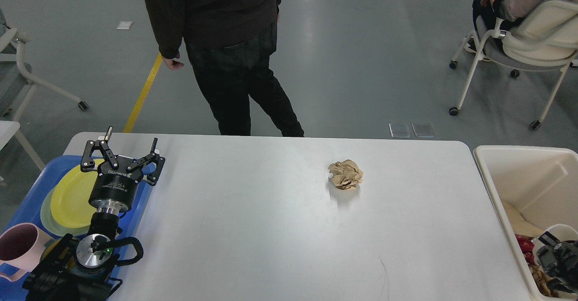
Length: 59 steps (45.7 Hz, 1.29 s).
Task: Tidy desktop
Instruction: 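Raise the right gripper up out of the white bin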
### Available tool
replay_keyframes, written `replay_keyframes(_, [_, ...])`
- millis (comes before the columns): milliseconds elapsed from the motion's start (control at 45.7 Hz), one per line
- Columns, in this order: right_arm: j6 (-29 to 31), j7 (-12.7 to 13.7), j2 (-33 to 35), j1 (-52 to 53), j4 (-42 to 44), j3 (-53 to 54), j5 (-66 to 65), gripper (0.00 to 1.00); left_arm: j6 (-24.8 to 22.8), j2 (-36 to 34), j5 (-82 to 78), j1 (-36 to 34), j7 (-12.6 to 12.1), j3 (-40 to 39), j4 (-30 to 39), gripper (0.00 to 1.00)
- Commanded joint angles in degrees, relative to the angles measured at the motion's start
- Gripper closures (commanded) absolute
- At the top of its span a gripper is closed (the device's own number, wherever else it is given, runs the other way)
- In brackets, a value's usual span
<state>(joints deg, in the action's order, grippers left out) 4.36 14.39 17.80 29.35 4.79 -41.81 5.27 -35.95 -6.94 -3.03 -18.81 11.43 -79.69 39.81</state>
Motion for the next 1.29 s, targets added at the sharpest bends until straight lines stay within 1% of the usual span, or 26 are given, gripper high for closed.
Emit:
replay_keyframes(0, [-0.4, 0.1, -0.2, -0.3, 0.0, 0.1, 0.0, 1.00, 0.0, 0.0, 0.0, 0.0, 0.0, 0.0, 0.0, 0.04])
replay_keyframes(131, [-0.4, 0.4, -0.1, -0.4, 0.0, 0.1, 0.0, 1.00, 0.0, 0.0, 0.0, 0.0, 0.0, 0.1, 0.0, 0.04])
replay_keyframes(153, [-0.5, 0.4, -0.1, -0.4, 0.0, 0.1, 0.0, 0.86, 0.0, 0.0, 0.0, 0.0, 0.0, 0.0, 0.0, 0.04])
replay_keyframes(175, [-0.6, 0.3, 0.0, -0.4, 0.0, -0.1, 0.0, 0.66, 0.0, 0.0, 0.0, 0.0, 0.0, 0.1, 0.0, 0.04])
replay_keyframes(197, [-0.8, 0.3, 0.0, -0.3, 0.0, -0.3, 0.0, 0.42, 0.0, 0.0, 0.0, 0.0, 0.0, 0.1, 0.0, 0.04])
replay_keyframes(219, [-1.1, 0.3, 0.1, -0.3, 0.0, -0.3, 0.0, 0.21, 0.0, 0.0, 0.0, 0.0, 0.0, 0.1, 0.0, 0.04])
replay_keyframes(241, [-1.7, 0.3, 0.1, -0.3, 0.0, -0.4, 0.0, 0.05, 0.0, 0.0, 0.0, 0.0, 0.0, 0.1, 0.0, 0.04])
replay_keyframes(263, [-2.2, 0.3, 0.0, -0.3, 0.0, -0.3, 0.0, 0.00, 0.0, 0.0, 0.0, 0.0, 0.0, 0.0, 0.0, 0.04])
replay_keyframes(613, [-2.8, 0.3, 0.5, 0.1, -0.1, -0.2, 0.0, 0.00, 0.0, 0.0, 0.0, 0.0, 0.0, 0.0, 0.0, 0.04])
replay_keyframes(809, [-1.6, 0.3, 0.5, 0.9, 0.0, -0.6, -0.1, 0.00, 0.0, 0.0, 0.0, 0.0, 0.0, 0.1, 0.0, 0.04])
replay_keyframes(875, [1.3, 0.6, 0.7, 3.5, -0.2, -1.1, -0.3, 0.00, 0.0, 0.0, 0.0, 0.0, 0.0, 0.0, 0.0, 0.04])
replay_keyframes(963, [8.3, 0.7, 2.1, 7.3, -0.3, -2.7, -0.9, 0.00, 0.0, 0.0, 0.0, 0.0, 0.0, 0.0, 0.0, 0.04])
replay_keyframes(1072, [15.4, 0.8, 3.9, 12.9, -3.0, -8.5, -2.2, 0.00, 0.0, 0.0, 0.0, 0.0, 0.0, 0.0, 0.0, 0.04])
replay_keyframes(1181, [20.1, 0.8, 5.0, 22.2, -8.4, -13.7, -4.2, 0.00, 0.0, 0.0, 0.0, 0.0, 0.0, 0.0, 0.0, 0.04])
replay_keyframes(1269, [25.9, 0.8, 8.4, 31.7, -17.3, -15.5, -6.9, 0.00, 0.0, 0.0, 0.0, 0.0, -0.1, 0.0, 0.0, 0.04])
